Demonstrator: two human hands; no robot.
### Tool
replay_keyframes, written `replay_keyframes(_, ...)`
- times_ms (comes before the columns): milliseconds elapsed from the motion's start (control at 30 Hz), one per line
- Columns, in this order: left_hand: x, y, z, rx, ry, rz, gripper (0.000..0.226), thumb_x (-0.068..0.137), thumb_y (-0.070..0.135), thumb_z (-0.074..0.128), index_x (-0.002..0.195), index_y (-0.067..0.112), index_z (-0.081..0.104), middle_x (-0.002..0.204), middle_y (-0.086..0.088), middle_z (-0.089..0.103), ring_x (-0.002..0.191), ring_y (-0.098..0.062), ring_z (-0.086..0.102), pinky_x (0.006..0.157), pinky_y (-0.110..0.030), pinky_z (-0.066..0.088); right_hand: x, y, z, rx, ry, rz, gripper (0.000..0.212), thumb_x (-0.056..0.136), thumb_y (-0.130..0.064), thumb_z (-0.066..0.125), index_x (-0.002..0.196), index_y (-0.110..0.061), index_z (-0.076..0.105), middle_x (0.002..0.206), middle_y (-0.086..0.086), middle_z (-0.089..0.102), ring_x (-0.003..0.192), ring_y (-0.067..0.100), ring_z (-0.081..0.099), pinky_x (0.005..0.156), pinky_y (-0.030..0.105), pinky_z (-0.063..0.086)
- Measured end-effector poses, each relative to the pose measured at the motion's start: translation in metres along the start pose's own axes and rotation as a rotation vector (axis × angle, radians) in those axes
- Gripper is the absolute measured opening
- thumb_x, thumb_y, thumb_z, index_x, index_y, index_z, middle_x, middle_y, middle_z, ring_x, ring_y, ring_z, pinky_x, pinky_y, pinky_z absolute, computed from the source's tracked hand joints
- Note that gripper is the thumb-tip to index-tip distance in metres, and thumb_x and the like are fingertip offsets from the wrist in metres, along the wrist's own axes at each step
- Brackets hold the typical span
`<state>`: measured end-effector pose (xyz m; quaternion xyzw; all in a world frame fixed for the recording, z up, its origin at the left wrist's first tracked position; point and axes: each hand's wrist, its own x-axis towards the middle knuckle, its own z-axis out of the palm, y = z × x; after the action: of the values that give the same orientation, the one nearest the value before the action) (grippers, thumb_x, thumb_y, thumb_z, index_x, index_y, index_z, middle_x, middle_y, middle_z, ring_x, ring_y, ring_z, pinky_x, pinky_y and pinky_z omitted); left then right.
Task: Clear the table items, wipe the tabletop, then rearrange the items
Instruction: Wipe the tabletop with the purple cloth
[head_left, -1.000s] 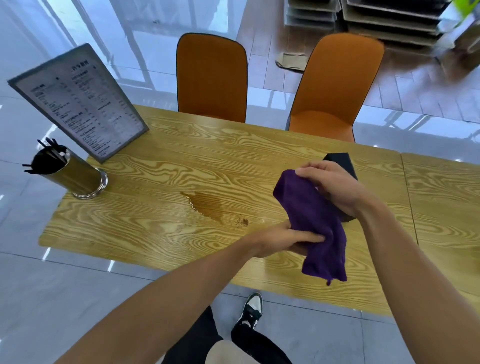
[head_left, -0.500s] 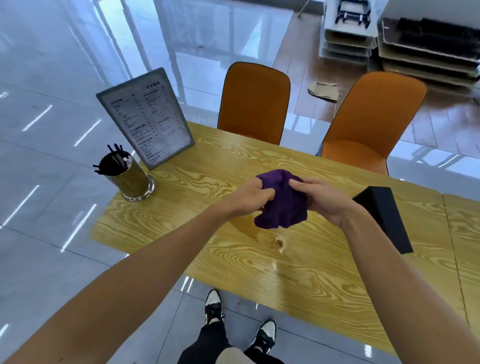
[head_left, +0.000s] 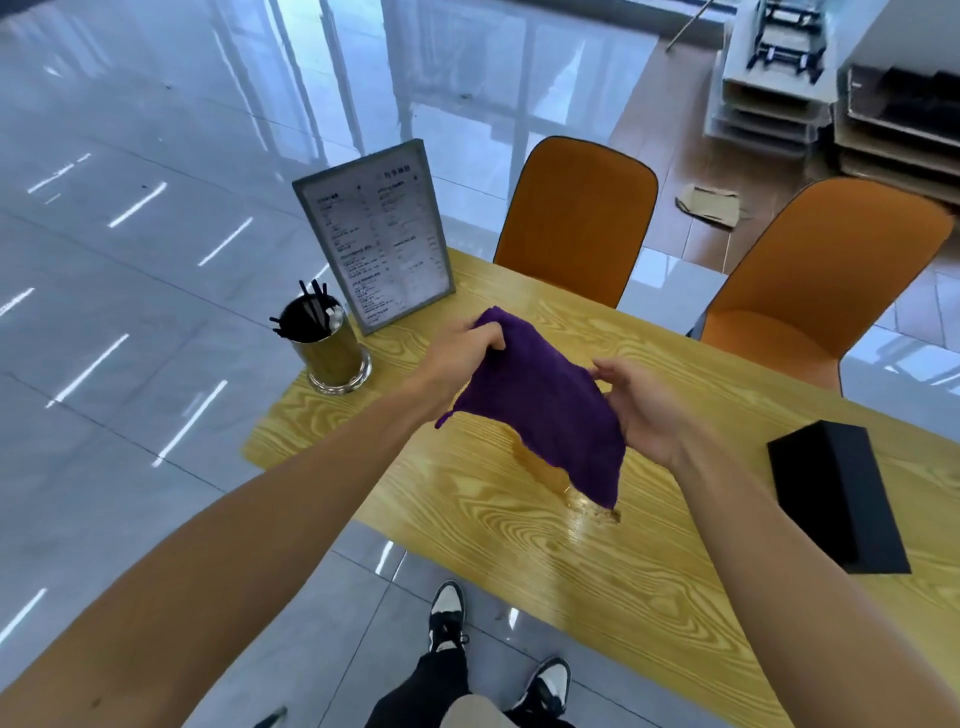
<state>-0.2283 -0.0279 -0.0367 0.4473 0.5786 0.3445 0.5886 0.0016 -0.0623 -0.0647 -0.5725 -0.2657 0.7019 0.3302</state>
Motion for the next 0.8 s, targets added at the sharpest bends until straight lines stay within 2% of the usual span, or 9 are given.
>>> replay_keyframes(67, 0.0, 0.002, -0.004, -0.015, 0.018, -0.007, 0.01, 0.083, 0.01, 0.053, 0.078, 0.017, 0.058, 0.062, 0.008, 0.055, 0.061, -0.01, 0.048, 0.063, -0.03, 0.04, 0.011, 0.008, 0.0, 0.043, -0.002, 0.091, 0.026, 0.104, -0.031, 0.044, 0.092, -0.016, 0.061, 0.084, 0.008, 0.069, 0.064, 0.02, 0.063, 0.059, 0.033, 0.047)
replay_keyframes(167, 0.0, 0.008, -0.008, -0.049, 0.029, -0.023, 0.009, 0.081, 0.012, 0.053, 0.076, 0.018, 0.057, 0.067, 0.003, 0.058, 0.068, -0.017, 0.053, 0.063, -0.031, 0.042, 0.024, 0.023, 0.0, 0.024, 0.048, 0.172, 0.037, 0.09, -0.023, 0.065, 0.119, 0.0, 0.069, 0.095, 0.01, 0.062, 0.077, 0.021, 0.057, 0.078, 0.033, 0.045)
replay_keyframes(233, 0.001, 0.011, -0.008, -0.058, 0.016, -0.015, 0.006, 0.081, 0.012, 0.053, 0.082, 0.016, 0.057, 0.075, -0.005, 0.058, 0.072, -0.022, 0.053, 0.066, -0.035, 0.042, 0.028, 0.031, 0.003, -0.031, -0.003, 0.222, 0.033, 0.085, -0.026, 0.073, 0.108, -0.003, 0.074, 0.096, 0.01, 0.061, 0.082, 0.022, 0.055, 0.082, 0.036, 0.044)
replay_keyframes(333, 0.003, 0.015, -0.006, -0.079, -0.034, 0.003, 0.007, 0.082, 0.009, 0.051, 0.086, 0.014, 0.055, 0.079, -0.009, 0.055, 0.073, -0.024, 0.052, 0.063, -0.034, 0.042, 0.029, 0.035, 0.012, -0.063, -0.052, 0.293, 0.027, 0.075, -0.042, 0.082, 0.078, -0.018, 0.071, 0.08, 0.002, 0.059, 0.069, 0.017, 0.053, 0.064, 0.031, 0.04)
replay_keyframes(400, 0.003, 0.016, -0.005, -0.102, -0.07, 0.017, 0.008, 0.083, 0.006, 0.05, 0.086, 0.013, 0.054, 0.078, -0.009, 0.055, 0.07, -0.023, 0.053, 0.06, -0.031, 0.042, 0.03, 0.035, 0.015, -0.078, -0.066, 0.335, 0.035, 0.082, -0.05, 0.074, 0.065, -0.022, 0.06, 0.063, -0.003, 0.05, 0.053, 0.012, 0.044, 0.05, 0.025, 0.032)
replay_keyframes(500, 0.005, 0.02, -0.004, -0.16, -0.085, 0.01, 0.015, 0.084, 0.004, 0.049, 0.077, 0.017, 0.055, 0.071, -0.002, 0.058, 0.063, -0.016, 0.055, 0.054, -0.028, 0.045, 0.029, 0.034, 0.015, -0.224, -0.067, 0.386, 0.047, 0.089, -0.06, 0.061, 0.064, -0.023, 0.049, 0.056, -0.005, 0.039, 0.044, 0.008, 0.027, 0.038, 0.019, 0.017)
replay_keyframes(600, 0.009, 0.024, -0.005, -0.208, -0.111, 0.015, 0.018, 0.084, 0.003, 0.047, 0.075, 0.017, 0.053, 0.064, 0.002, 0.059, 0.06, -0.017, 0.056, 0.054, -0.027, 0.045, 0.03, 0.036, 0.012, -0.209, -0.104, 0.366, 0.029, 0.089, -0.039, 0.07, 0.074, -0.019, 0.056, 0.065, -0.003, 0.039, 0.049, 0.007, 0.023, 0.04, 0.02, 0.016)
replay_keyframes(667, 0.012, 0.024, -0.007, -0.194, -0.112, 0.025, 0.016, 0.083, 0.004, 0.049, 0.074, 0.016, 0.054, 0.064, 0.003, 0.059, 0.061, -0.018, 0.057, 0.055, -0.028, 0.045, 0.034, 0.039, 0.01, -0.171, -0.023, 0.305, 0.018, 0.086, -0.021, 0.072, 0.073, -0.018, 0.061, 0.068, -0.003, 0.043, 0.05, 0.008, 0.03, 0.042, 0.021, 0.023)
replay_keyframes(800, 0.02, 0.018, -0.013, -0.036, -0.042, 0.061, 0.013, 0.085, 0.016, 0.062, 0.073, 0.014, 0.066, 0.07, -0.003, 0.064, 0.07, -0.018, 0.059, 0.067, -0.035, 0.048, 0.037, 0.04, 0.006, -0.351, 0.228, 0.087, 0.015, 0.082, -0.023, 0.077, 0.093, -0.015, 0.07, 0.086, -0.004, 0.064, 0.074, 0.01, 0.053, 0.07, 0.031, 0.038)
